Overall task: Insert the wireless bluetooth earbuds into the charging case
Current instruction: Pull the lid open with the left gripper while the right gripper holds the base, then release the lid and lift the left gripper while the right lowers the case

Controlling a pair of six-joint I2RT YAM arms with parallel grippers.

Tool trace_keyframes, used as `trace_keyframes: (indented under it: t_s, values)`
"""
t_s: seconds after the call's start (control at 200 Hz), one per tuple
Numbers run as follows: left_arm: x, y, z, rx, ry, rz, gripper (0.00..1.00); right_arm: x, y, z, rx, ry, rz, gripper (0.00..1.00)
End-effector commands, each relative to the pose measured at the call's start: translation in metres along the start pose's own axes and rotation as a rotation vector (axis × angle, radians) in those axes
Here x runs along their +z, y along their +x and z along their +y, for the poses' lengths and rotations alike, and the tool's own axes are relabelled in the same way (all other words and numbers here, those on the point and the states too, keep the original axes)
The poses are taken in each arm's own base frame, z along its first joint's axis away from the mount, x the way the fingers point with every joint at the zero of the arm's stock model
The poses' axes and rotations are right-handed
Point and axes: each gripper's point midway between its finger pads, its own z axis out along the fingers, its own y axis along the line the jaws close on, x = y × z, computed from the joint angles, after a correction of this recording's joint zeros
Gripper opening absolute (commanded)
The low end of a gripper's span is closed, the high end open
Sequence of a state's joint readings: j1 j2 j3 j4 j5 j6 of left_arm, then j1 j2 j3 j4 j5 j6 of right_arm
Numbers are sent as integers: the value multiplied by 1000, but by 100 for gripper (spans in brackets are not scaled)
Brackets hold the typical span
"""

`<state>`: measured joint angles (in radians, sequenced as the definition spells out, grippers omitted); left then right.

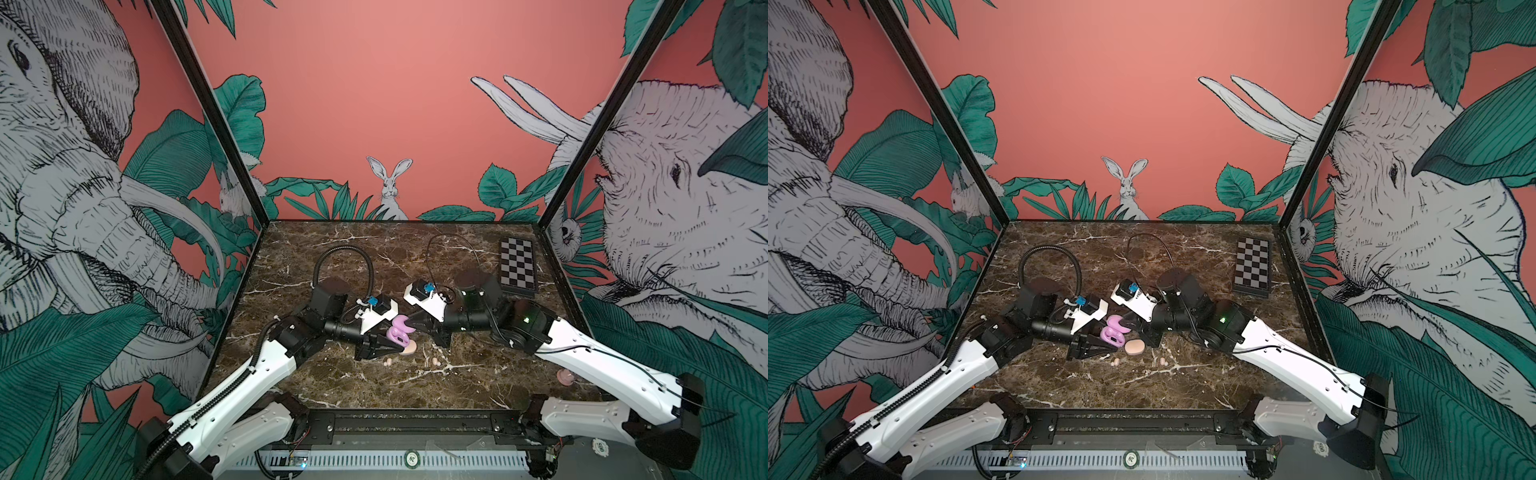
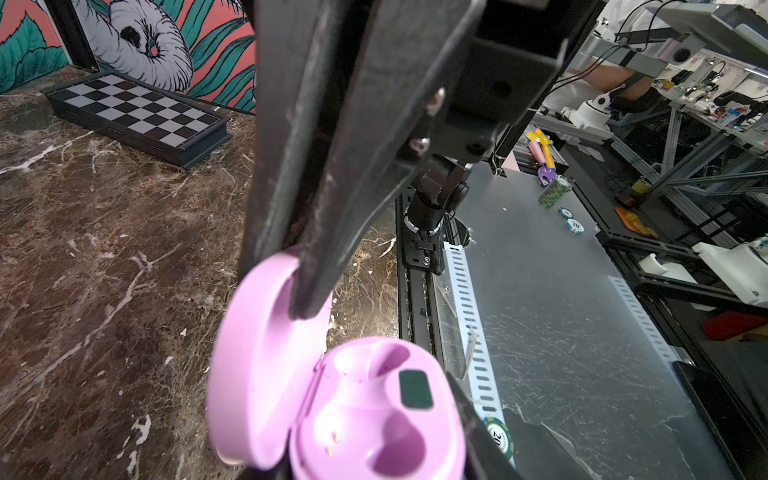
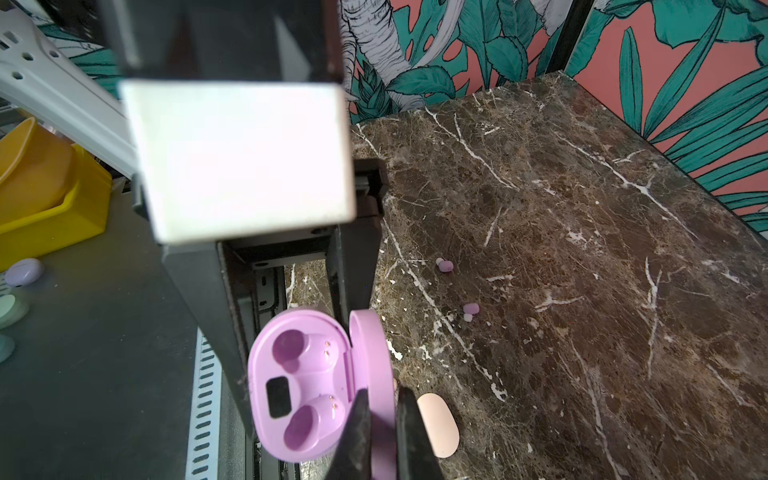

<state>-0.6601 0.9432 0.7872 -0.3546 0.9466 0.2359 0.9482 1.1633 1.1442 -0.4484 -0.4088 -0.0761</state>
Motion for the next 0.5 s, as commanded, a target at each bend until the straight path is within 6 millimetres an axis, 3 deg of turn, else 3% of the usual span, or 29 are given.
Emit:
trace_keyframes:
  t_s: [0.0,0.05,0.19,0.265,0.495]
  values:
    - [-3,-4,3,55,-40,-12,0,-5,-13,4,5,-16,-28,5]
    - [-3,-3,4,55,-50,-11,1,-6,-14,4,5,-14,-30,3]
    - [-4,-2,9,55,-82,-9,30,-7,-15,2,-1,0,-33,0]
    - [-4,-2,10,59,-89,-13,40,-7,-15,0,-3,9,-32,0]
    - [-7,-2,13,78,-128,-21,55,-7,-17,-4,-3,32,-36,0]
